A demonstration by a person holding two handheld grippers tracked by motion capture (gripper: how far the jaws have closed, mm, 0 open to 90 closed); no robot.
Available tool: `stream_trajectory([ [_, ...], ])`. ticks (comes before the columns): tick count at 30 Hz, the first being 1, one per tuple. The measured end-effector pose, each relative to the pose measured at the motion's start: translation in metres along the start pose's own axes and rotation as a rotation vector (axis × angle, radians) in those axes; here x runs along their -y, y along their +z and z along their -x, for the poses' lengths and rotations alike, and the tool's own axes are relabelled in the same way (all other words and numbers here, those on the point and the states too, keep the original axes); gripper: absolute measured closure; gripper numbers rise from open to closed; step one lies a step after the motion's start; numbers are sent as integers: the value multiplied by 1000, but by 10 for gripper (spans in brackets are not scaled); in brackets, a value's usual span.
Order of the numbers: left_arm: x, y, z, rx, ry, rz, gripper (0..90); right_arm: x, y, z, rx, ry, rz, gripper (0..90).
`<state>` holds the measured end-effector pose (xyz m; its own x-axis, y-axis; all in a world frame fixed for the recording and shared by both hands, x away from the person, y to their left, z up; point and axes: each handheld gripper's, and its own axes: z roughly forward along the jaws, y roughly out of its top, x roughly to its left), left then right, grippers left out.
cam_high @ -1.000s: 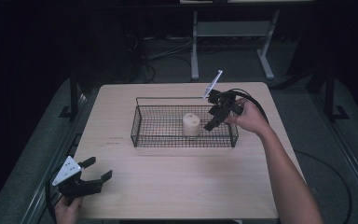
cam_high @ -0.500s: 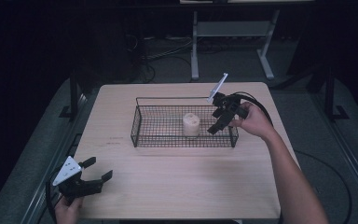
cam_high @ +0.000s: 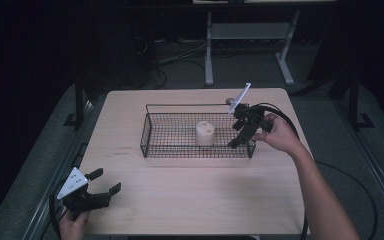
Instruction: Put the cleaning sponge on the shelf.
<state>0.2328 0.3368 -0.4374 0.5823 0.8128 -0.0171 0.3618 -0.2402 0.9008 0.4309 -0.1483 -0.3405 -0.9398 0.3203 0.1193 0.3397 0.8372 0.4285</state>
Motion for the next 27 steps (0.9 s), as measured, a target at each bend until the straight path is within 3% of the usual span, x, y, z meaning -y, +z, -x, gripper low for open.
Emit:
stream_trajectory([
  [27,0,0,1,1,0,-2,139,27,2,-16,-5,-4,6,162],
])
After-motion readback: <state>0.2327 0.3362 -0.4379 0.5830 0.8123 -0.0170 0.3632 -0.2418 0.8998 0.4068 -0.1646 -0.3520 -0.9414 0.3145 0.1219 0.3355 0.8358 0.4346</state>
